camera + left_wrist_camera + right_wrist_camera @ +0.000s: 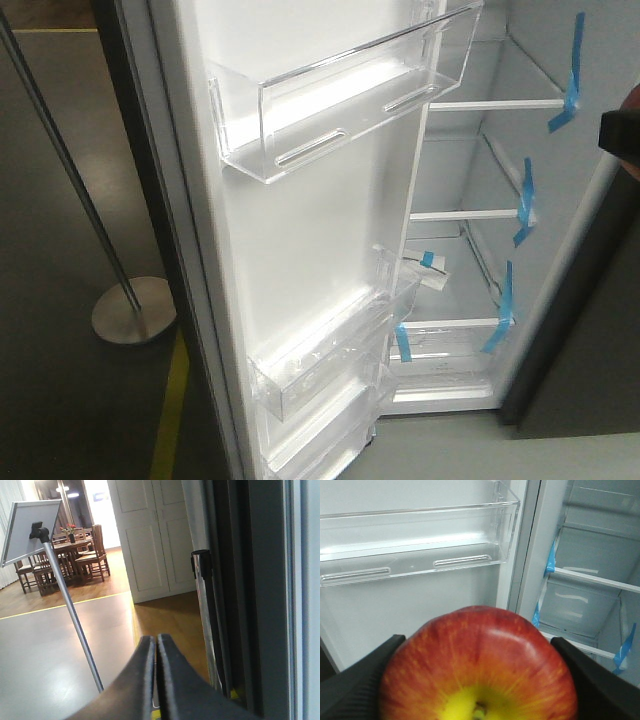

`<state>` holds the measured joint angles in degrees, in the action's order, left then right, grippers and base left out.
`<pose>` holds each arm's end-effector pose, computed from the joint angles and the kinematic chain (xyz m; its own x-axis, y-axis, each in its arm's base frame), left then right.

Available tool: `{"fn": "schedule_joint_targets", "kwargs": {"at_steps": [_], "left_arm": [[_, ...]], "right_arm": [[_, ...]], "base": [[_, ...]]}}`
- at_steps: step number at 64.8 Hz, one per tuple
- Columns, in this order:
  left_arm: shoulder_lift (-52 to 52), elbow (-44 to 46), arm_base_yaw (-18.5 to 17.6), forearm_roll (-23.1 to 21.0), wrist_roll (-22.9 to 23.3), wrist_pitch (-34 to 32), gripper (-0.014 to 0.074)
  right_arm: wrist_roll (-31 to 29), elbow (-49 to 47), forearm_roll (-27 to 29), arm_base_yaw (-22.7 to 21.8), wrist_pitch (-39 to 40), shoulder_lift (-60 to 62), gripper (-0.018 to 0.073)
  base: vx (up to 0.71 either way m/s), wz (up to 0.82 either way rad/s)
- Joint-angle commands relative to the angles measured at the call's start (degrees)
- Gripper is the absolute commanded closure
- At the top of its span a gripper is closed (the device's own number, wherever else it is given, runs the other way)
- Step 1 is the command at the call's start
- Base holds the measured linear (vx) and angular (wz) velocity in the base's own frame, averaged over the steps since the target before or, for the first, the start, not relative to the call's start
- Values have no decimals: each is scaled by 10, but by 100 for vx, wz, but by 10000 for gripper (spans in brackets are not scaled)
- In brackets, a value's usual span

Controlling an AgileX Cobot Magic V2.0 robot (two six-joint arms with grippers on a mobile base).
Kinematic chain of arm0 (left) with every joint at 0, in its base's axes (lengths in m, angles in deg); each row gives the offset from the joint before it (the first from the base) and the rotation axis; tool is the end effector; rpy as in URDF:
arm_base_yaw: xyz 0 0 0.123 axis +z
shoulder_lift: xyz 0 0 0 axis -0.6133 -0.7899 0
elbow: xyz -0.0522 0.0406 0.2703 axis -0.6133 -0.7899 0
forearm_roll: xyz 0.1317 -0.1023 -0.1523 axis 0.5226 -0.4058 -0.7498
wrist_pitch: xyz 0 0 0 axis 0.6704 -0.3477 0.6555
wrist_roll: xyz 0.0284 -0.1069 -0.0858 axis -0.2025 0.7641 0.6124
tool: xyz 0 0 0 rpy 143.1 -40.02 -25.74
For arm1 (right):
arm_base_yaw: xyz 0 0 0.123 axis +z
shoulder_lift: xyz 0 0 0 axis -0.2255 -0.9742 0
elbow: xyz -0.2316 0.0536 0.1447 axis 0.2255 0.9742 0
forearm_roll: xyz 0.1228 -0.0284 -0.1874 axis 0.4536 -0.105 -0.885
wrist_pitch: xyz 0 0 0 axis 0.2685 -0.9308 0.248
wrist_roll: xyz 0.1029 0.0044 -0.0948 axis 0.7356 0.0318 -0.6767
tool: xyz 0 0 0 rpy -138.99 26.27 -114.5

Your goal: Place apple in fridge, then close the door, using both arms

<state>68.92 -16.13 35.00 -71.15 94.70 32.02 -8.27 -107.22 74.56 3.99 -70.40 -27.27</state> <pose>0.0861 -0.0028 0.2020 0.0239 0.0810 -0.9964 0.0372 0.9960 0.0819 0.1821 0.0428 0.4059 -0.3095 -0.1112 -0.9444 -0.3903 0.9205 0.0195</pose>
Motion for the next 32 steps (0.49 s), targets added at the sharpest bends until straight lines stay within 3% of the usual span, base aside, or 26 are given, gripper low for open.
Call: {"fn": "schedule_joint_targets", "kwargs": {"at_steps": [1, 32], "left_arm": [[8, 11, -3, -5, 3, -42, 603], [8, 11, -3, -5, 3, -42, 603]], "right_arm": [[-3, -15, 25, -2, 39, 5, 500], [-3, -15, 25, -2, 39, 5, 500]], "base": [[2, -1], [1, -1]]}}
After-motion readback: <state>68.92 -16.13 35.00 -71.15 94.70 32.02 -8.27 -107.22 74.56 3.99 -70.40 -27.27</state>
